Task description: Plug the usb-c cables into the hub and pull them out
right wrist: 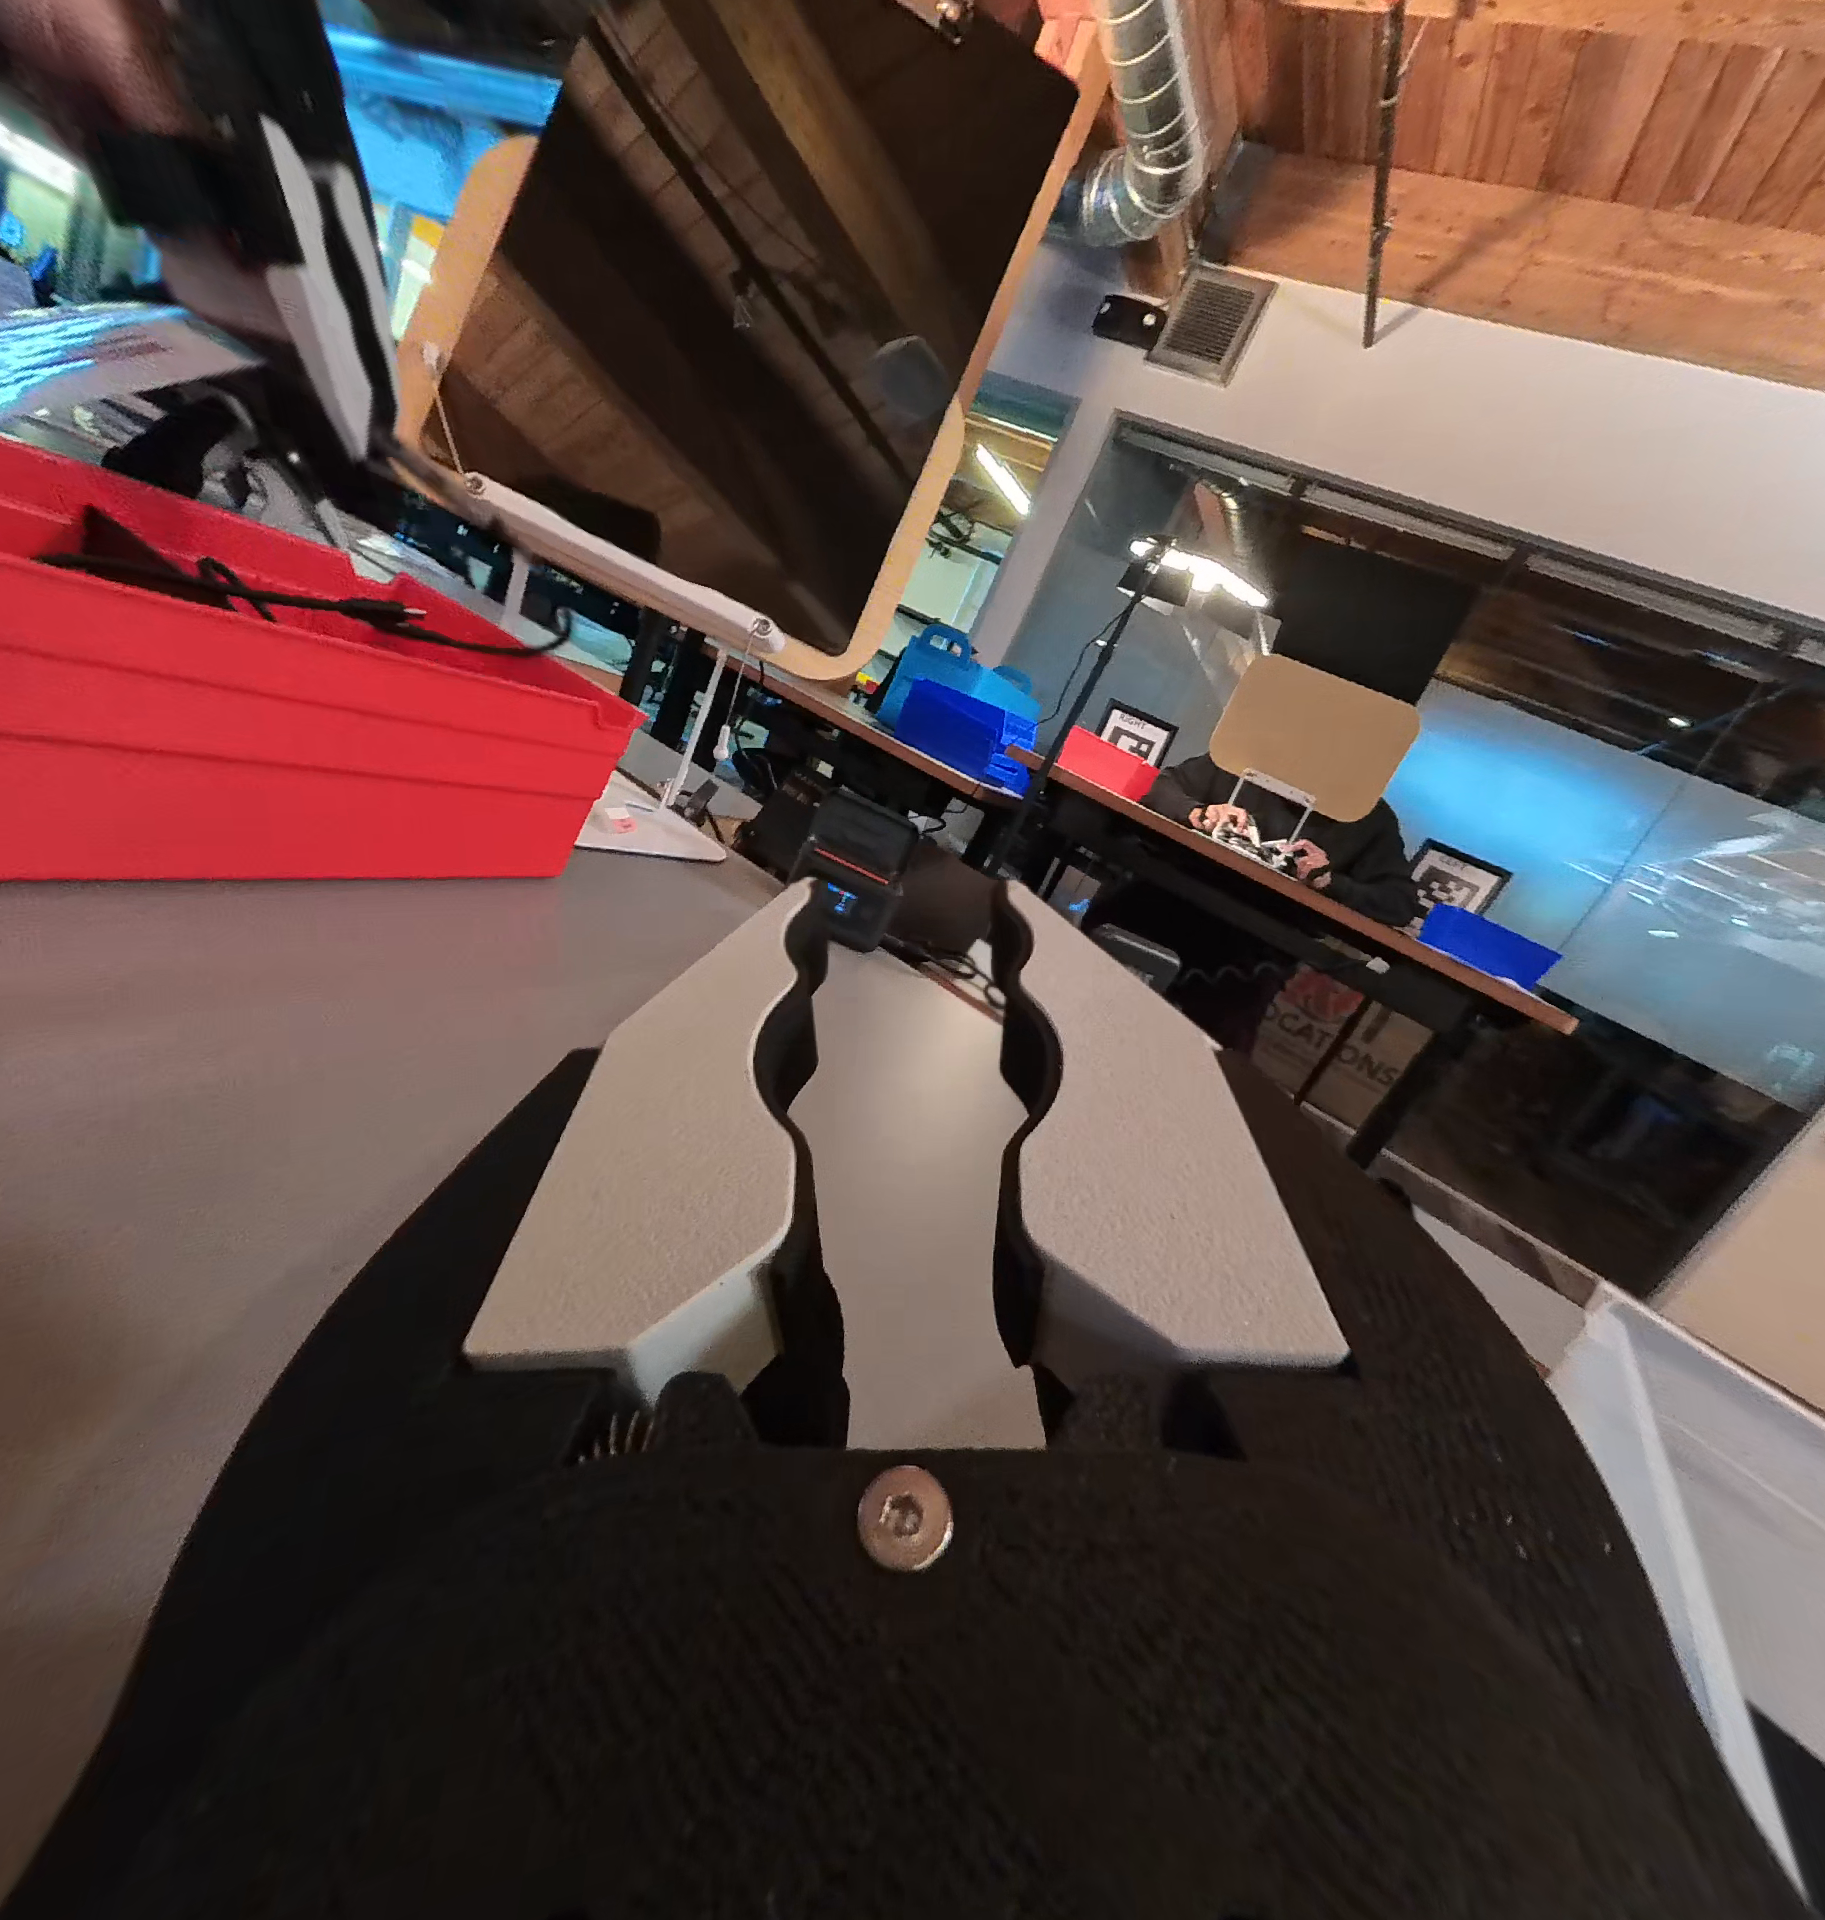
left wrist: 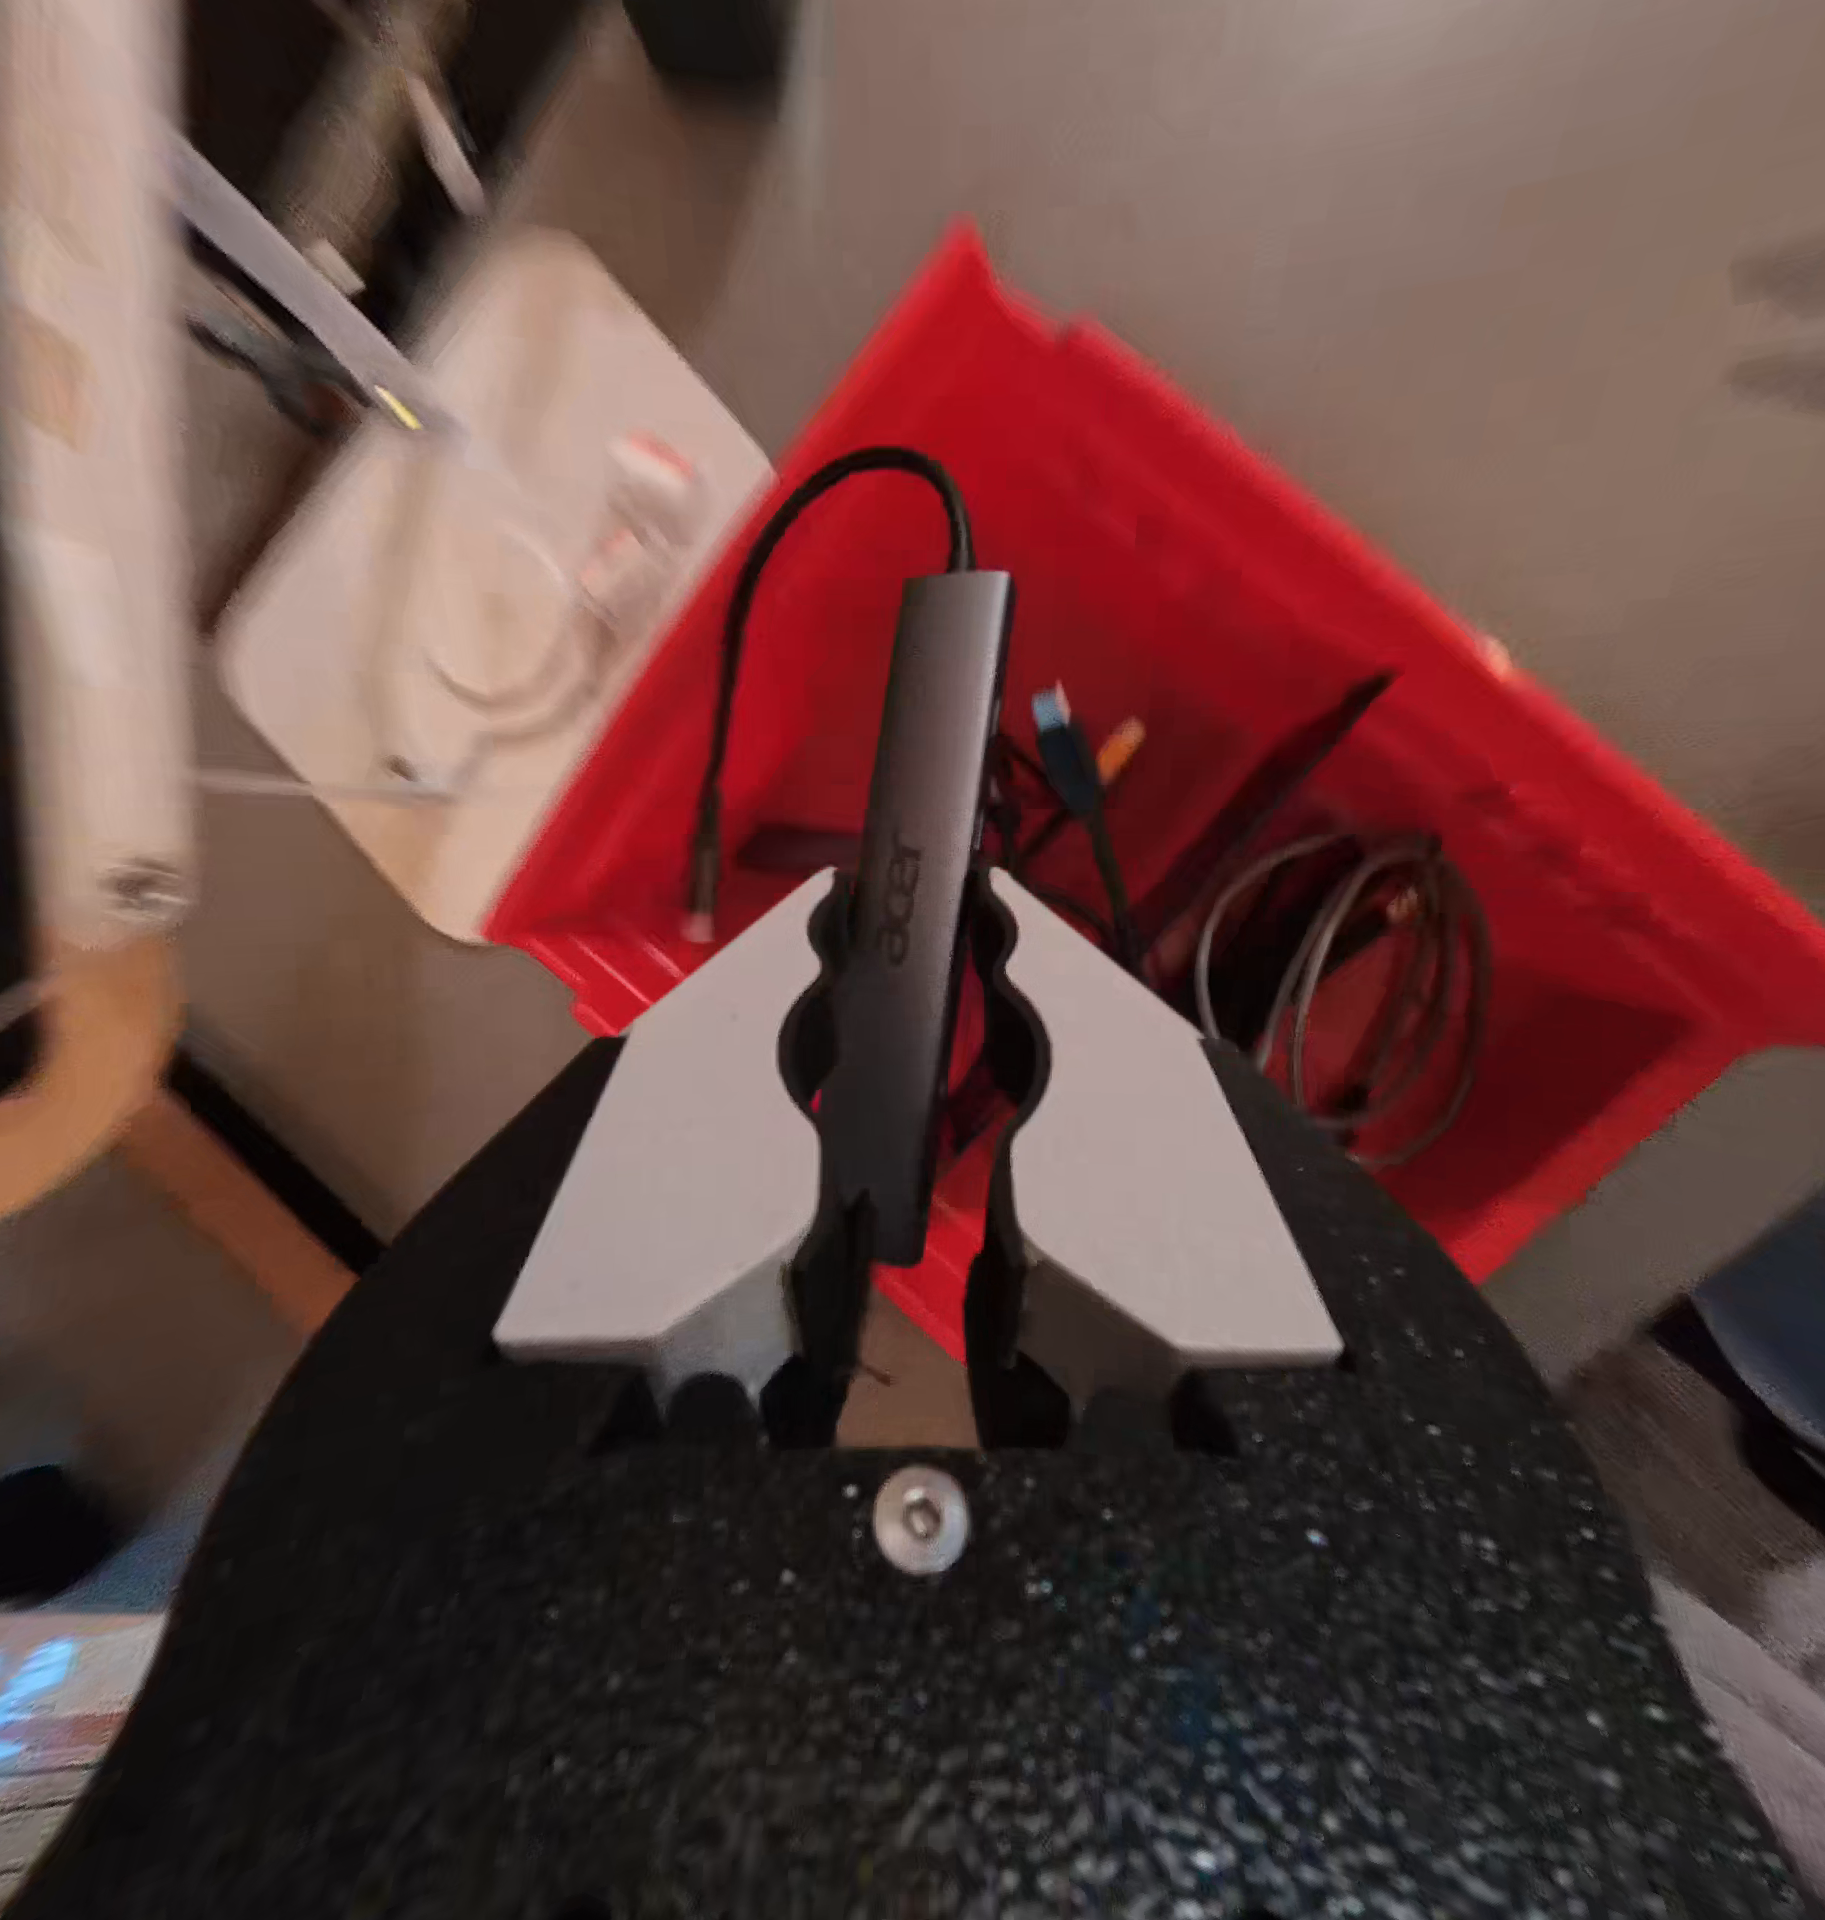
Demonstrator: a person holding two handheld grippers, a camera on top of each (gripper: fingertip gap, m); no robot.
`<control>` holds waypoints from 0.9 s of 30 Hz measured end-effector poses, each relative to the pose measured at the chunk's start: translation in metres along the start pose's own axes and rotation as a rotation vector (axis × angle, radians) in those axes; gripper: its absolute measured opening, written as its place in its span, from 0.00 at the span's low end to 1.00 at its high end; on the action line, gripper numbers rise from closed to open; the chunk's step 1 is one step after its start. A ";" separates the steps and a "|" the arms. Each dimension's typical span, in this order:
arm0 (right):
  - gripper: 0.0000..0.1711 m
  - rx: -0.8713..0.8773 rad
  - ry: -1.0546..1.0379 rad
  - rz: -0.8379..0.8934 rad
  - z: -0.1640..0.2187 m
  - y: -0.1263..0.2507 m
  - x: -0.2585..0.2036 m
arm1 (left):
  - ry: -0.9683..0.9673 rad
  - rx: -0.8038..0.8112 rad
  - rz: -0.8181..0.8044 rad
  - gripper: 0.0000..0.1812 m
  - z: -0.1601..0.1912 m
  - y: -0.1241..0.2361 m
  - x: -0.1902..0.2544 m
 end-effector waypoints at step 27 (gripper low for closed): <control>0.16 0.091 0.049 0.236 -0.017 0.019 0.031 | -0.138 0.256 0.194 0.23 -0.094 -0.166 0.289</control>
Point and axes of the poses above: each gripper's, where its closed fingertips meet, y back along the fingers, z out of its underside, x = y × z across the jaws, the point moved 4 cm from there along y, back along the fingers, and after that the axes turned 1 degree about y, right-handed, at the moved point
